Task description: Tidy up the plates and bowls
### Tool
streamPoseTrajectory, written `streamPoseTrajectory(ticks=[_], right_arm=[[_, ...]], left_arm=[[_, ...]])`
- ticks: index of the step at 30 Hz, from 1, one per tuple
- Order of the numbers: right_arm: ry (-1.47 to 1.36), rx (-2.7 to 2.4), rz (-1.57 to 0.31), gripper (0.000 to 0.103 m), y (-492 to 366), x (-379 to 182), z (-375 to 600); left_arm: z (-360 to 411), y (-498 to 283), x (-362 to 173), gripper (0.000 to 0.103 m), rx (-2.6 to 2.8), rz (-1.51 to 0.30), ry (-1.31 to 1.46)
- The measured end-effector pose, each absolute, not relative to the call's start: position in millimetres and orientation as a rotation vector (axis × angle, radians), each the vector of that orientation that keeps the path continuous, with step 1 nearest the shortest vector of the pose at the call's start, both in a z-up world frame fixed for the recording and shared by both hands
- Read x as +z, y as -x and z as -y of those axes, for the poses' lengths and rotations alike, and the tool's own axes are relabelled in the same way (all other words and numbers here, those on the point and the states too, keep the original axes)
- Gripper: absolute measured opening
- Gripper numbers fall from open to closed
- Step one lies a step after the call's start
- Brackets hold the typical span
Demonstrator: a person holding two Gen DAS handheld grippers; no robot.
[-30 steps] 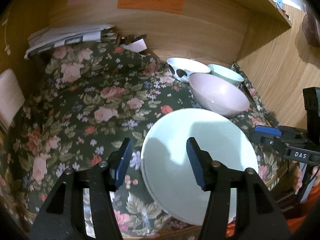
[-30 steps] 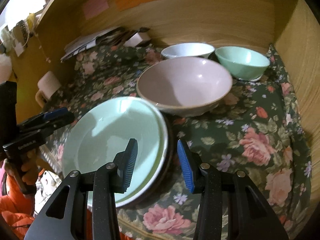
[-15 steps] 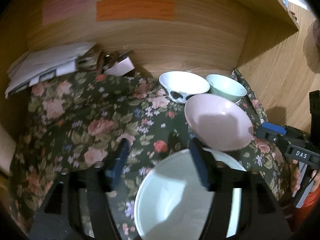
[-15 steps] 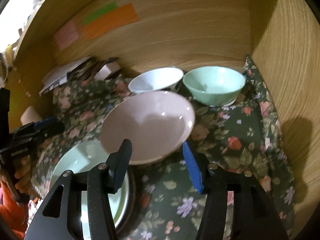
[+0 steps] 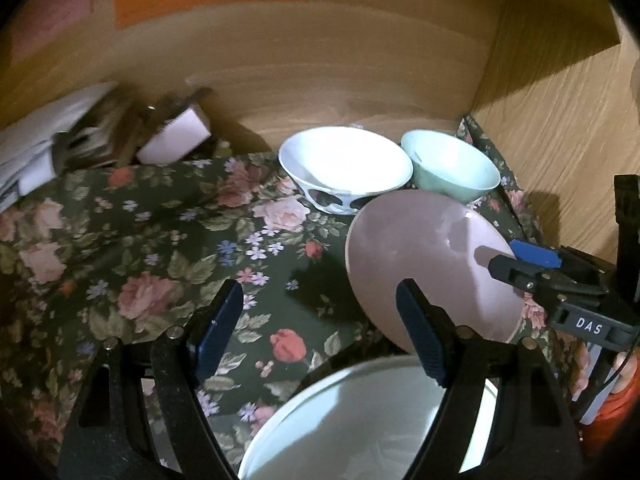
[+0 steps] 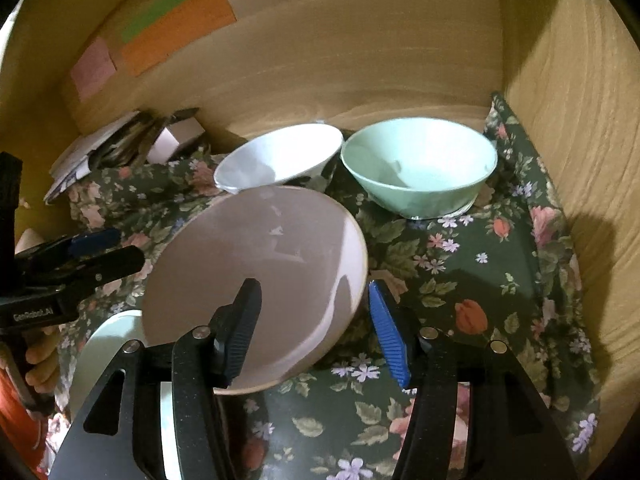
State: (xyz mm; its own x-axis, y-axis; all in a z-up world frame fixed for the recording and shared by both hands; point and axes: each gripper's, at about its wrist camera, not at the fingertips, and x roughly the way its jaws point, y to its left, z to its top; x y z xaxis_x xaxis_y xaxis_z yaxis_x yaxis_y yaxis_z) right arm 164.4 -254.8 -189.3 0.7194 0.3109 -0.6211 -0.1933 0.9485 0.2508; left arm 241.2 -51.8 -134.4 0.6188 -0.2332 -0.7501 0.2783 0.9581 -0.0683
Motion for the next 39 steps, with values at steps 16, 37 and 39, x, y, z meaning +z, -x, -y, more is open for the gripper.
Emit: streamPoseTrajectory(ticks=[16, 37, 39], right_arm=[[-0.176, 0.289, -0.781, 0.028, -182, -207, 252], [-0.222, 0.282, -0.714, 0.023, -161, -189, 260], [-0.214, 0.281, -0.696, 0.023, -156, -183, 259]], left_arm=[[85, -270, -167, 0.035, -0.405, -0.986, -0.097], [98, -262, -163, 0.024, -0.422, -0.95, -0.1], [97, -258, -158, 0.024, -0.422, -0.938, -0.093]])
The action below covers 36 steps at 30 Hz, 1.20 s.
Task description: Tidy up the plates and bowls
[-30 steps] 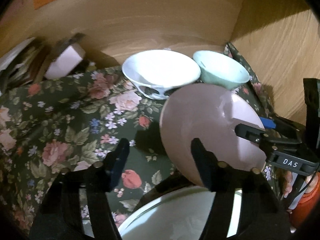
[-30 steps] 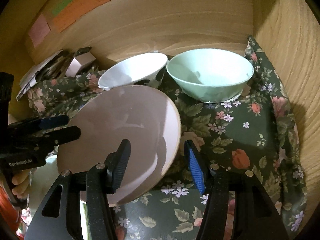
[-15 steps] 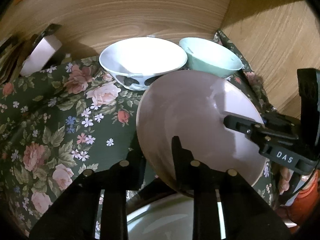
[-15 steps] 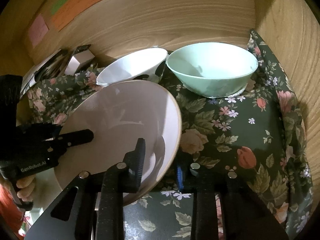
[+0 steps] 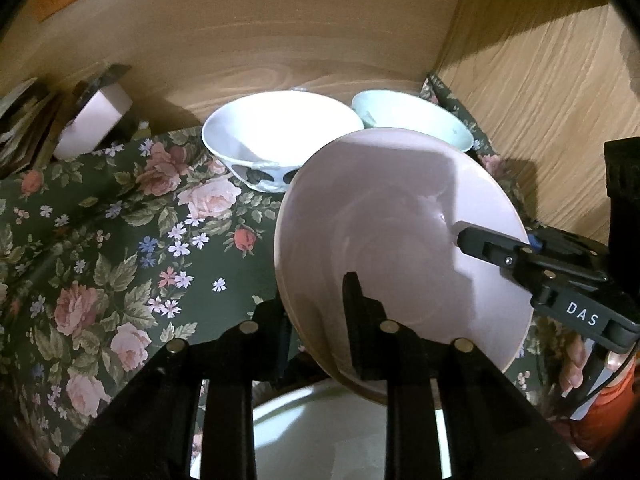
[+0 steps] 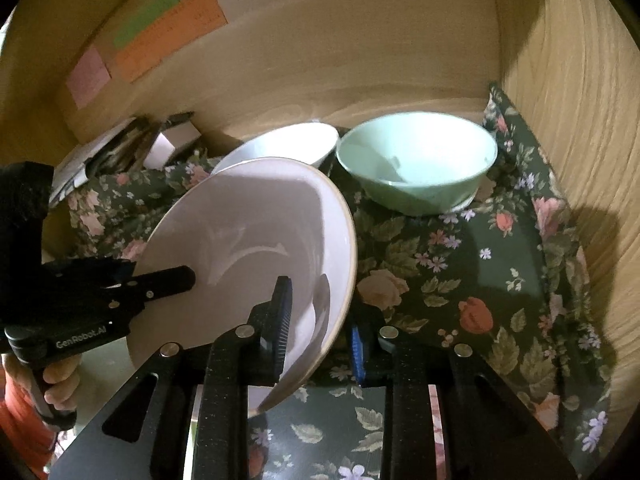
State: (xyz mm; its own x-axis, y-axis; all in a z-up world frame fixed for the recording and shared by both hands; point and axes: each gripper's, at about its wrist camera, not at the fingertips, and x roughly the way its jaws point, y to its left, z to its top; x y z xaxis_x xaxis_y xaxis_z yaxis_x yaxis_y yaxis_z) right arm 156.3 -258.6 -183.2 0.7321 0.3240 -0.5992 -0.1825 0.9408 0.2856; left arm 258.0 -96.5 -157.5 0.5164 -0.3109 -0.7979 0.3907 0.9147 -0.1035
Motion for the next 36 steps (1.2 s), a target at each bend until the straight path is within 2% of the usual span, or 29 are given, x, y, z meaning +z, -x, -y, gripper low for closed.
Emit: streamPoseTrajectory(ticks=[16, 36], right_arm=[[-0.145, 0.344, -0.604, 0.023, -135, -150, 226], [-0.04, 0.498, -0.561, 0.023, -116, -140, 146]], left_arm=[[74, -221, -121, 0.024, -0.36, -0.839, -0.056], [-10, -155, -111, 0.024, -0.208, -0.753, 0.011]])
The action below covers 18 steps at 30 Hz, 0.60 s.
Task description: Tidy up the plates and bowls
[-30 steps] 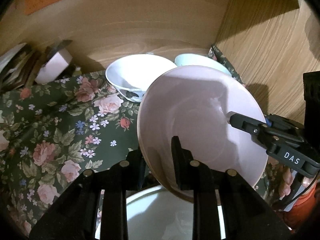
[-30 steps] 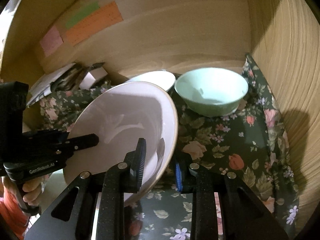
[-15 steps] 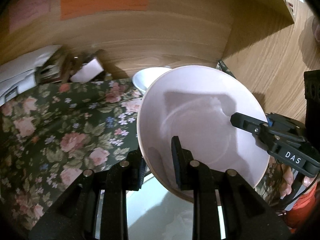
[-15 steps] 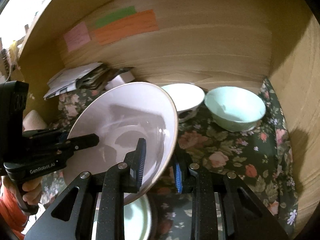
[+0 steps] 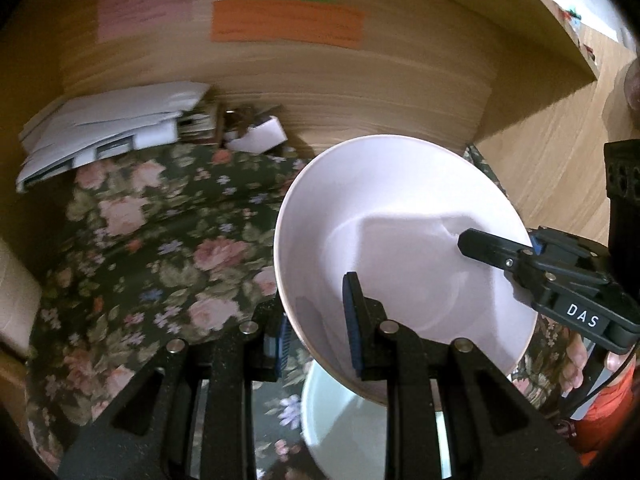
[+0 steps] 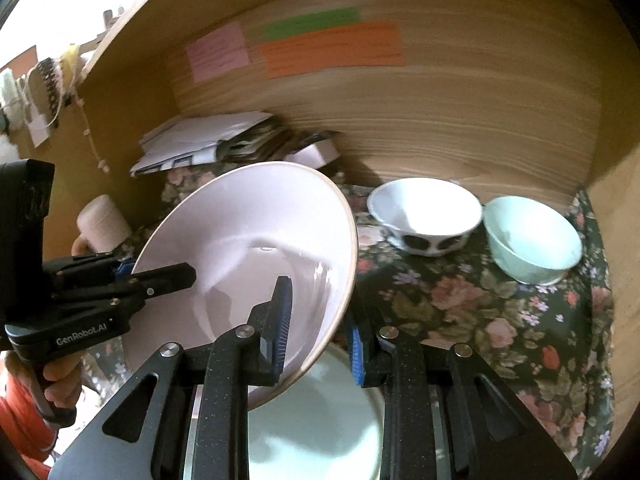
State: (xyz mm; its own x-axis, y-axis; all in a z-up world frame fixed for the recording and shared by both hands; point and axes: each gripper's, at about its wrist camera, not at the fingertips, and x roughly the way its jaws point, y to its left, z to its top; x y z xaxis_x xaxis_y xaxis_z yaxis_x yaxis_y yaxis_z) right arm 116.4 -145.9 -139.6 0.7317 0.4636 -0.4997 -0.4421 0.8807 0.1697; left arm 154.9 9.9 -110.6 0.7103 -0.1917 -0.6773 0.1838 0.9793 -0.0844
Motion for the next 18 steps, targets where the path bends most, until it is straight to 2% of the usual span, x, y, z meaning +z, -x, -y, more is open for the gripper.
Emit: streamPoseTrajectory(ticks=[18], right_arm=[[0.052, 0.651, -0.589, 0.023, -108, -148, 62]], left_arm=[[-92, -98, -119, 0.024, -0.054, -0.727, 0.089]])
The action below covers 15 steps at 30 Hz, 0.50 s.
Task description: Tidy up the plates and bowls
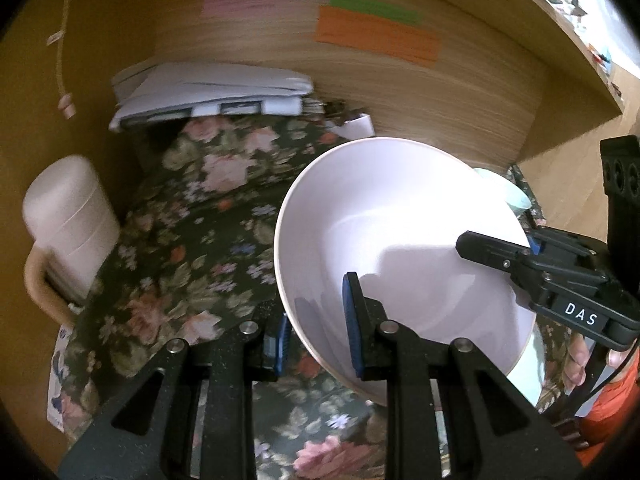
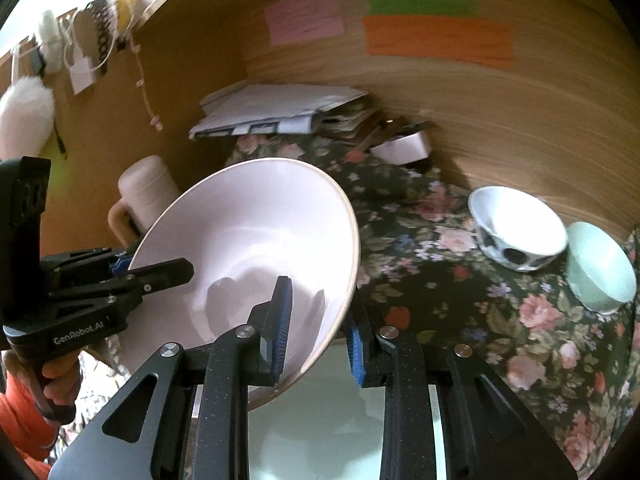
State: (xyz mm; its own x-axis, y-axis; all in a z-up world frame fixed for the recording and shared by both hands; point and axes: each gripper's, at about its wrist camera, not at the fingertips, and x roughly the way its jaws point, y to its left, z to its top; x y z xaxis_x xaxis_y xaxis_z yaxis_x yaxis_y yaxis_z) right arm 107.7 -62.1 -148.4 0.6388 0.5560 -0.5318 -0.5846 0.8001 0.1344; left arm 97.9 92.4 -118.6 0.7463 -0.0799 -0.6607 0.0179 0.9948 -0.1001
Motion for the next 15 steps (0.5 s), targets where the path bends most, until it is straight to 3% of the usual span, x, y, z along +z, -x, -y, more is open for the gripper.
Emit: streamPoseTrajectory(ticks=[15], right_arm=[[0.131, 0.731, -0.688, 0.023, -116, -172, 8]], left_arm=[[-142, -75, -149, 0.024, 0.02, -0.764, 0.156]])
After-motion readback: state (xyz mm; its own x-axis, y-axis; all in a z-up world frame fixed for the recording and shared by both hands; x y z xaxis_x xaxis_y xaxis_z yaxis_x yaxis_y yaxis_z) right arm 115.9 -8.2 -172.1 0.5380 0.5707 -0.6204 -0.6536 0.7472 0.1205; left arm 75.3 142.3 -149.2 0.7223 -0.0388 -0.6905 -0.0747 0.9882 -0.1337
